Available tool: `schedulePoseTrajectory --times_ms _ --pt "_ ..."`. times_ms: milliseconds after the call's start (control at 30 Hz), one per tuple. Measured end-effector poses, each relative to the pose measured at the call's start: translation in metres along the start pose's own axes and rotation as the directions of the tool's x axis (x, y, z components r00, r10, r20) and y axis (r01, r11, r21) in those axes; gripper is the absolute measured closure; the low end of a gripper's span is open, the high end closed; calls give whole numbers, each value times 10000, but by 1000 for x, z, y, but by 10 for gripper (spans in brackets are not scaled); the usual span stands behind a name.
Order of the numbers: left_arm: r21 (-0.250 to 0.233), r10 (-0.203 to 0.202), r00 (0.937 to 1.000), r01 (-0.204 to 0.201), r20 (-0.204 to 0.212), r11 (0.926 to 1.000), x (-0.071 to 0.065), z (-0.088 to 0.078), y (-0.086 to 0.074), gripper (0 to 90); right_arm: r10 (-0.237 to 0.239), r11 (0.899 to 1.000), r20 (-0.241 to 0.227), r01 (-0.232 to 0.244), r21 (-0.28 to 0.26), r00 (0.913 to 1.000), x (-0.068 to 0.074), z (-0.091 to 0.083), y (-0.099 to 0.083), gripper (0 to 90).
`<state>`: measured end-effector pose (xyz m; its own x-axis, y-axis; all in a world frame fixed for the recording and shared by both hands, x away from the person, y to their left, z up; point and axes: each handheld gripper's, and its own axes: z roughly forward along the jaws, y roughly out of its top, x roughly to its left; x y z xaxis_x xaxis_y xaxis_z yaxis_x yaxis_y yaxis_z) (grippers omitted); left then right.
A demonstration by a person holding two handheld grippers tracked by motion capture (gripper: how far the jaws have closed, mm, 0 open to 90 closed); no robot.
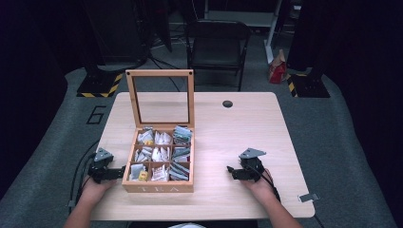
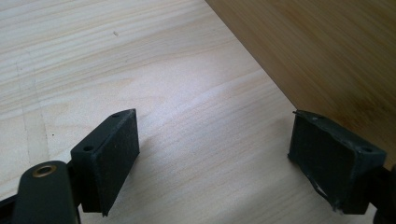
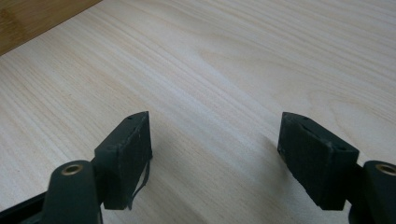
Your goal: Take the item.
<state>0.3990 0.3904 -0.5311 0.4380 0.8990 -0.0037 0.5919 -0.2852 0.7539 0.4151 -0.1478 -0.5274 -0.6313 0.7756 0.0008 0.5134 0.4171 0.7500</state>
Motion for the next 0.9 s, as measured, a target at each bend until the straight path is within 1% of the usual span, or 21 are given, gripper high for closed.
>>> schedulePoseTrajectory --times_ms 800,900 --pt "2 1 10000 -1 0 10000 0 0 0 156 0 10000 -22 0 -13 10000 0 0 0 252" --pt "2 -2 10000 2 2 10000 0 0 0 156 -39 10000 -50 39 65 10000 0 -1 1 289"
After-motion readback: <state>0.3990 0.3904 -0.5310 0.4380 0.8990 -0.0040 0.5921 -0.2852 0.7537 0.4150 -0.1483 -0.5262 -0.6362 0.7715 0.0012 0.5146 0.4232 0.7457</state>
